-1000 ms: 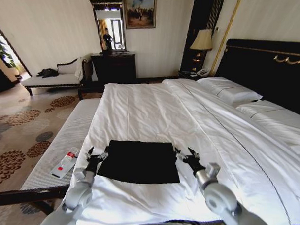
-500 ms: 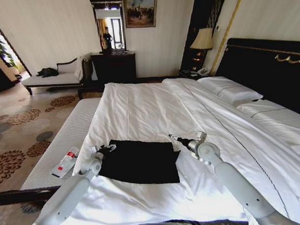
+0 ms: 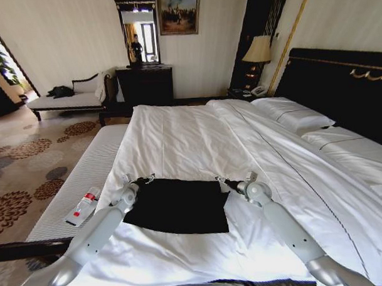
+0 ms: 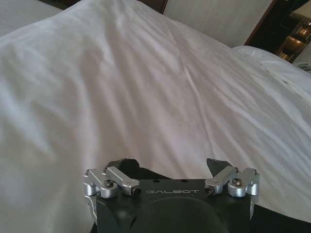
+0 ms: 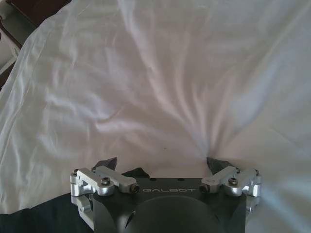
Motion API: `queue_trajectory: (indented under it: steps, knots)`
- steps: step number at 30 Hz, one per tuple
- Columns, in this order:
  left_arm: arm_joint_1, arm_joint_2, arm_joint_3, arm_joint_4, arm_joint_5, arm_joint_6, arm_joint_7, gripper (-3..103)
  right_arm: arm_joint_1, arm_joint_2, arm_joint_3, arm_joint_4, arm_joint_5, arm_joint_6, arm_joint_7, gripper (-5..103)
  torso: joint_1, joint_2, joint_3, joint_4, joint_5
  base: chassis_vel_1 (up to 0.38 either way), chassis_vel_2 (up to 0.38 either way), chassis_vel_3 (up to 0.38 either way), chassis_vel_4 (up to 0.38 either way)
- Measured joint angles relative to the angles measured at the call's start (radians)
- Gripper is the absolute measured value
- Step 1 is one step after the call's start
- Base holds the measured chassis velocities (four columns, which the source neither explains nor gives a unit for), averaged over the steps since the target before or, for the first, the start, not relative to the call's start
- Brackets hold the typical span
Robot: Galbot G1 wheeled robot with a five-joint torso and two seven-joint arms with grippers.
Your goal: Fold the clothes on the bed.
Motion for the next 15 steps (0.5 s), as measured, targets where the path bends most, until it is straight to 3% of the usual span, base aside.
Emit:
queue_trajectory:
  steps: [2, 5, 6, 9, 10, 12, 13, 15]
  knots:
    - [0.0, -0.003, 0.0, 0.0, -0.004, 0.0, -0.002, 90, -0.004, 0.003, 0.0, 0.001, 0.0, -0.001, -0.001, 100, 0.0, 0.0, 0.0, 0.0, -0.0001, 0.0, 0.0, 0.0, 0.0]
    - [0.002, -0.012, 0.0, 0.009, -0.015, 0.001, -0.002, 74, -0.013, 0.018, 0.0, 0.006, 0.0, -0.003, -0.001, 101, 0.0, 0.0, 0.0, -0.0003, -0.0001, 0.0, 0.0, 0.0, 0.0]
    - [0.002, -0.012, 0.0, 0.009, -0.015, 0.001, -0.002, 74, -0.013, 0.018, 0.0, 0.006, 0.0, -0.003, -0.001, 101, 0.0, 0.0, 0.0, -0.0003, -0.0001, 0.0, 0.0, 0.0, 0.0]
    - [0.008, -0.021, 0.0, 0.011, -0.027, -0.001, -0.002, 58, -0.017, 0.035, 0.0, 0.013, 0.0, -0.004, 0.001, 87, 0.0, 0.0, 0.0, -0.0001, 0.0, 0.0, 0.0, 0.0, 0.0]
    - [0.009, -0.022, 0.0, 0.013, -0.027, -0.002, -0.002, 58, -0.018, 0.037, 0.0, 0.015, 0.0, -0.004, 0.001, 82, 0.0, 0.0, 0.0, -0.0001, 0.0, 0.0, 0.0, 0.0, 0.0]
    - [0.011, -0.026, 0.0, 0.015, -0.027, -0.006, -0.003, 53, -0.02, 0.039, 0.0, 0.019, 0.0, -0.004, 0.002, 82, 0.0, 0.0, 0.0, -0.0001, 0.0, 0.0, 0.0, 0.0, 0.0]
    - [0.012, -0.028, 0.0, 0.015, -0.026, -0.007, -0.003, 47, -0.022, 0.039, 0.0, 0.024, 0.0, -0.004, 0.003, 71, 0.0, 0.0, 0.0, -0.0001, -0.0001, 0.0, 0.0, 0.0, 0.0]
    - [0.013, -0.028, 0.0, 0.015, -0.025, -0.008, -0.002, 42, -0.023, 0.039, 0.0, 0.026, 0.0, -0.004, 0.004, 71, 0.0, 0.0, 0.0, -0.0001, 0.0001, 0.0, 0.0, 0.0, 0.0]
